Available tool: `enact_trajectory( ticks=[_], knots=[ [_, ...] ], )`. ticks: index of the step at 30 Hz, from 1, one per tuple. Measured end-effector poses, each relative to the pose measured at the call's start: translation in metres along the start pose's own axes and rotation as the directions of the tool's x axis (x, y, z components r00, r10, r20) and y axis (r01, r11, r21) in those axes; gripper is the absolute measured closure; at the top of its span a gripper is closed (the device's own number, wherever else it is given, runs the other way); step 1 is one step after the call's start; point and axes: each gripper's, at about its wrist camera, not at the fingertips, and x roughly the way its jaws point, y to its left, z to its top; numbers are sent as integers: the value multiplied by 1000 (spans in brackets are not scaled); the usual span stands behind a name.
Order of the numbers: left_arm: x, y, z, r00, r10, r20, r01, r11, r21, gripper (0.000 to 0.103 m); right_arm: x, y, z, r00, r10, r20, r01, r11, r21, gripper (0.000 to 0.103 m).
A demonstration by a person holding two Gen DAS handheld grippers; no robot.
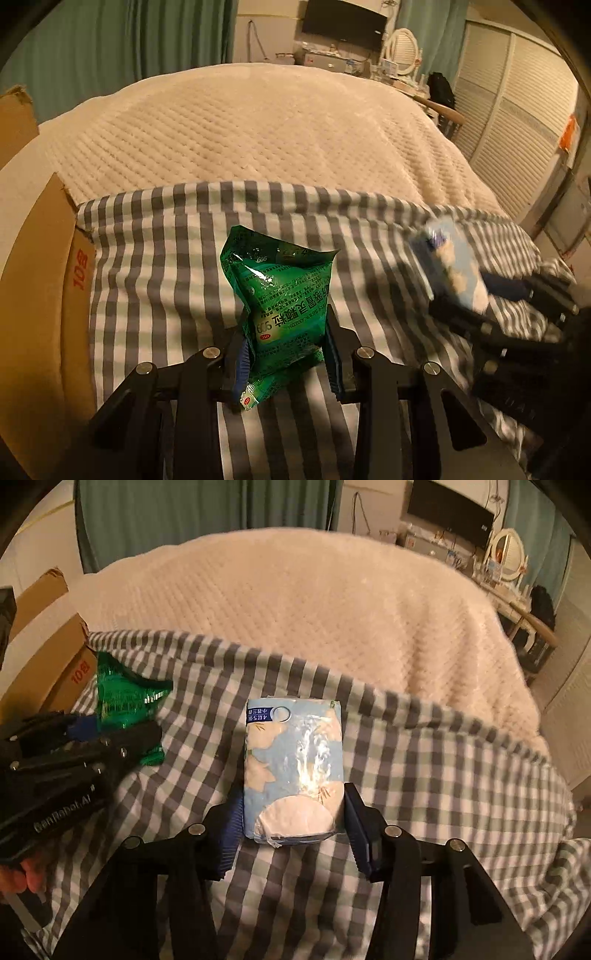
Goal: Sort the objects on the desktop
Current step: 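Carry the green bag and tissue pack into the cardboard box, opening both grippers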
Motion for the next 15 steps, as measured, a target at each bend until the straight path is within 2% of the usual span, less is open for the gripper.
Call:
enact_trajectory(
  ticks=[4,8,13,15],
  knots=[
    [-21,-12,-9,1000,-27,1,27,999,41,69,-21,5,-4,999,-41,11,41,999,-19,54],
    [-55,-22,-13,999,-40,9,39,997,68,69,-45,14,-6,993,-116,-23,115,992,-44,54],
    [-108,-24,-15,997,-65,40,62,996,71,69,-88,20,-2,995,-97,-18,98,995,37,54],
    [-132,-17,-15,996,-70,53,66,996,67,69,-115,24,-1,997,-76,21,74,994,81,54]
  ],
)
